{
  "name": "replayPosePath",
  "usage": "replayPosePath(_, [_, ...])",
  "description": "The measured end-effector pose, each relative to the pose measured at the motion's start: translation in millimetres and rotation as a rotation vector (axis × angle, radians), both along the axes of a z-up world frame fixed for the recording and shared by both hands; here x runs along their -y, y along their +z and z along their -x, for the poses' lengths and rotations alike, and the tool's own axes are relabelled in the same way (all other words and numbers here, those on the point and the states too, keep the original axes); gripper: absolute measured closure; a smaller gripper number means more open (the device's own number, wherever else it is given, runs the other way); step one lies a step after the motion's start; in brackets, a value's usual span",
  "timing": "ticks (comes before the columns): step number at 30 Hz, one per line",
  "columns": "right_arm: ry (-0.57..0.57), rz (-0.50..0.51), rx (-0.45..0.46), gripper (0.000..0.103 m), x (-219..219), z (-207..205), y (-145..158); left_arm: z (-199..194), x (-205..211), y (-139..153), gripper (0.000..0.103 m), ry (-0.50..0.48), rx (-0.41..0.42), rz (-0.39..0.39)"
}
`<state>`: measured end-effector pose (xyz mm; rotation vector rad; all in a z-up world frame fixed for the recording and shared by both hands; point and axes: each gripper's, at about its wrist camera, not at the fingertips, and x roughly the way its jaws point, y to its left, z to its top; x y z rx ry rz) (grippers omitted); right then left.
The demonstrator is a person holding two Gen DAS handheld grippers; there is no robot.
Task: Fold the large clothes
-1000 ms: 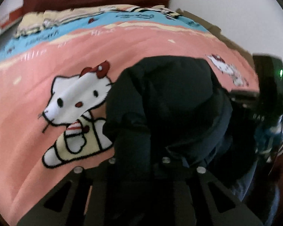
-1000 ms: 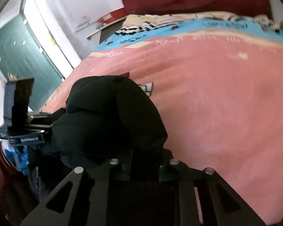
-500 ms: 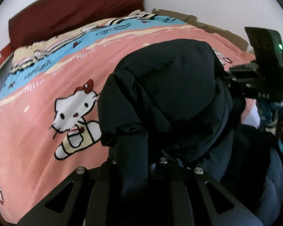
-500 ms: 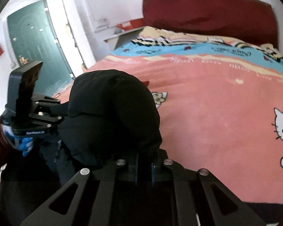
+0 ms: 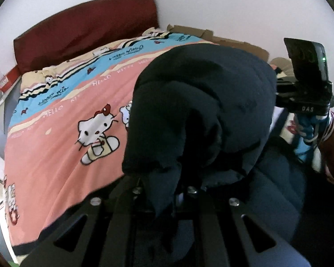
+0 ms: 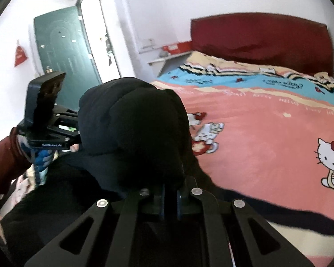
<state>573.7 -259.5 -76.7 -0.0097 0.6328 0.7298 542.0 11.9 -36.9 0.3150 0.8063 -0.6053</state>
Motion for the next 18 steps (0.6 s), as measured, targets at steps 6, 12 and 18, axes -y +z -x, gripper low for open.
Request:
replayPosePath(6, [0.057, -0.036, 0.019, 0.096, -4.9, 67.7, 34.1, 66.8, -22.8, 28.7, 0.096, 0.043, 0.030, 0.039])
replayPosePath(12, [0.101, -0.016, 0.011, 0.096, -15.7, 127.3, 40.2, 137.9, -27.8, 26.0, 0.096, 0.038, 0.056, -0.011])
replayPosePath(18, [0.091, 0.081, -0.076, 0.095, -19.3, 161.6, -3.2, 169.1, -31.8, -19.5, 0.097, 0.048, -0.013, -0.017])
